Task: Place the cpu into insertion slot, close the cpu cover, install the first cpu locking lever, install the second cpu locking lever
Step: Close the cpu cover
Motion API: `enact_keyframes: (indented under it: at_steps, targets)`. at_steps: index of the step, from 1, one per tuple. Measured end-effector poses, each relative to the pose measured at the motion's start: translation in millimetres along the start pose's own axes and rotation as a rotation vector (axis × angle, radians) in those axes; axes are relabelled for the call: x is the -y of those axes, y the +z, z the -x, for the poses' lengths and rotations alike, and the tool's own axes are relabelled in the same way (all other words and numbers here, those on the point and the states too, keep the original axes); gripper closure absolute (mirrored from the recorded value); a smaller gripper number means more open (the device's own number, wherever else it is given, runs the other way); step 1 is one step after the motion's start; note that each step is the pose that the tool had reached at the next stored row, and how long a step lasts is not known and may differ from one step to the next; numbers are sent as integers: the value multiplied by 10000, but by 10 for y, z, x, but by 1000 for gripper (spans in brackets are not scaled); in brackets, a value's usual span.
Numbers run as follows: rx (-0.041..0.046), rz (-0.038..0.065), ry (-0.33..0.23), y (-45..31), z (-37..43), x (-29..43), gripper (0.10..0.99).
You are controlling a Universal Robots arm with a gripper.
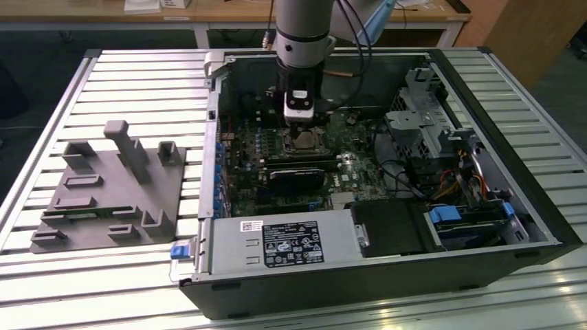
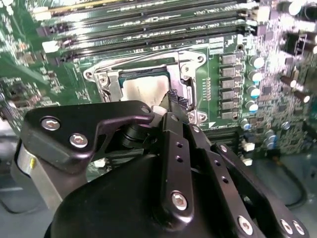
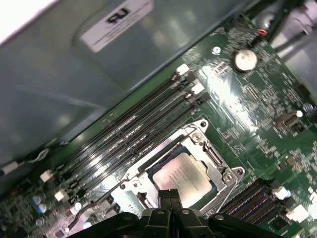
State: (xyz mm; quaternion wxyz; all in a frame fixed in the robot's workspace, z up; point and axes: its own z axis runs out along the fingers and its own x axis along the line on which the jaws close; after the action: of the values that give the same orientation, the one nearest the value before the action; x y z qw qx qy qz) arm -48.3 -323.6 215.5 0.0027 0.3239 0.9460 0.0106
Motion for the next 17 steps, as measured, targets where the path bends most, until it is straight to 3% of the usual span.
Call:
enact_keyframes:
  at_steps: [17]
  targets:
    - [-48, -15, -2632, 10, 0, 0, 980]
